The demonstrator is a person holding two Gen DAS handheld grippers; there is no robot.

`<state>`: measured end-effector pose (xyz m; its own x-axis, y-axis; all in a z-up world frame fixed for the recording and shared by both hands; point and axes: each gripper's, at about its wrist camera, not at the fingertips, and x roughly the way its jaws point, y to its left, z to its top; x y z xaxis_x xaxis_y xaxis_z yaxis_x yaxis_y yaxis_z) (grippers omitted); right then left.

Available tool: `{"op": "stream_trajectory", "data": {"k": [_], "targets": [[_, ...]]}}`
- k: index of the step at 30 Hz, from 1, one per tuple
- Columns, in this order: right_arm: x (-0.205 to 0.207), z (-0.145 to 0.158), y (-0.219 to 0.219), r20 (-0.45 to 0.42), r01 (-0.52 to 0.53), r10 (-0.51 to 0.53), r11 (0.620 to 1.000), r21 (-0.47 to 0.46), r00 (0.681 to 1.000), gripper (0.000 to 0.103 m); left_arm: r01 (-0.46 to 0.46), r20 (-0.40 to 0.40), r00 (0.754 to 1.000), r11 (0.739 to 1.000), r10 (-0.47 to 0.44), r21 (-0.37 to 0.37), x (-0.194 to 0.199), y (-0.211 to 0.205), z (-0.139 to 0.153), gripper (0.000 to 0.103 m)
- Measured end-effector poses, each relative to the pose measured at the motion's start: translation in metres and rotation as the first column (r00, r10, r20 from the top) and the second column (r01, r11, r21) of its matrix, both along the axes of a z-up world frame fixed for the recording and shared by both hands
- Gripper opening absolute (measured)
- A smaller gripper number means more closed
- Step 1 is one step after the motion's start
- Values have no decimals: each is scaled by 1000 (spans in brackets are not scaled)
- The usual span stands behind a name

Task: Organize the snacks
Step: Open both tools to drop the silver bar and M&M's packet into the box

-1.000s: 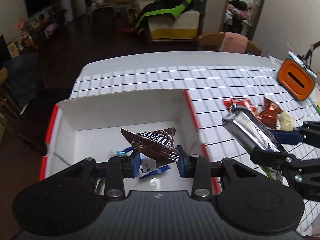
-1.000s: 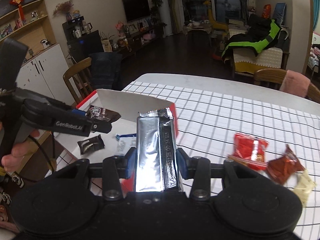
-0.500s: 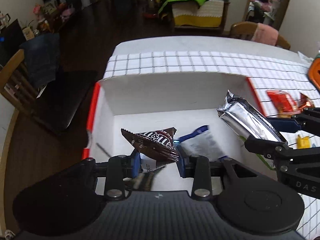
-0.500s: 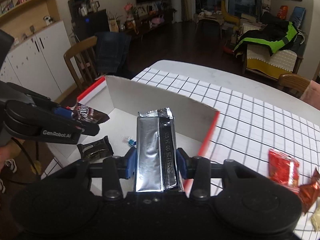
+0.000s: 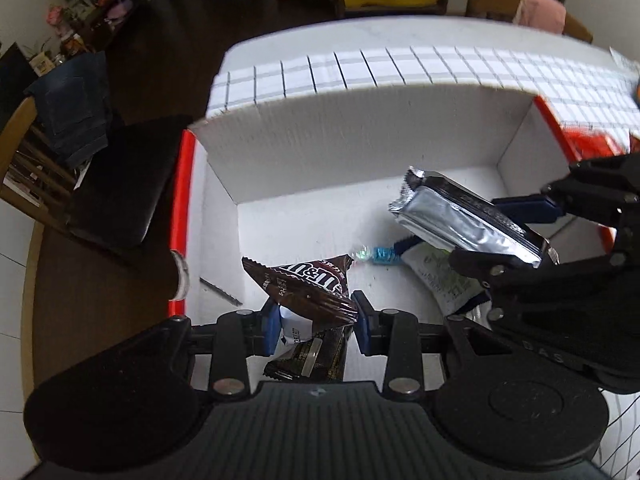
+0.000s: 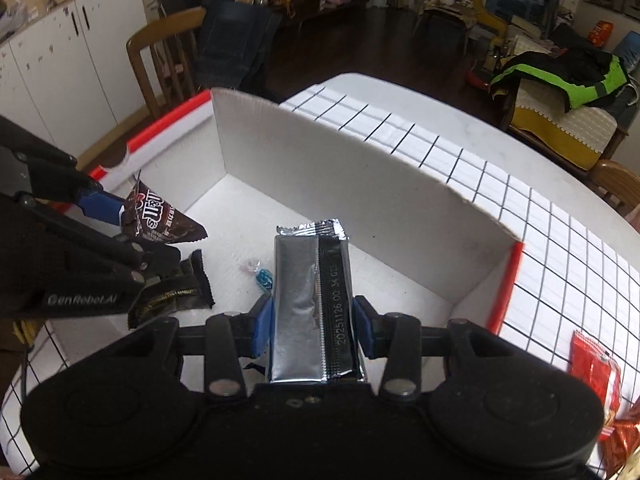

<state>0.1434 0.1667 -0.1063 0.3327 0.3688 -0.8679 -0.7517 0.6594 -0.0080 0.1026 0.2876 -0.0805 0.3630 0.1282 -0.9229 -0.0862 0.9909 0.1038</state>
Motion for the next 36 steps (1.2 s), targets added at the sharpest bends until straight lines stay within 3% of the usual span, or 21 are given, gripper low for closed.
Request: {"op": "stream_trajectory", "data": {"k": [11,22,36], "targets": [[5,-13,7,-21,-6,5,999,-48,1000,41,20,-99,995,1000,-19,2,15,0,-11,36],[3,-1,3,-23,2,-2,1000,-8,1000,42,23,-67,997,1000,-23,-8,8,-3,-4,37],[-9,31,-20,-23,28,-26,996,84,999,52,-8,44,999,1000,9,-19,-14,-8,22,52]]}}
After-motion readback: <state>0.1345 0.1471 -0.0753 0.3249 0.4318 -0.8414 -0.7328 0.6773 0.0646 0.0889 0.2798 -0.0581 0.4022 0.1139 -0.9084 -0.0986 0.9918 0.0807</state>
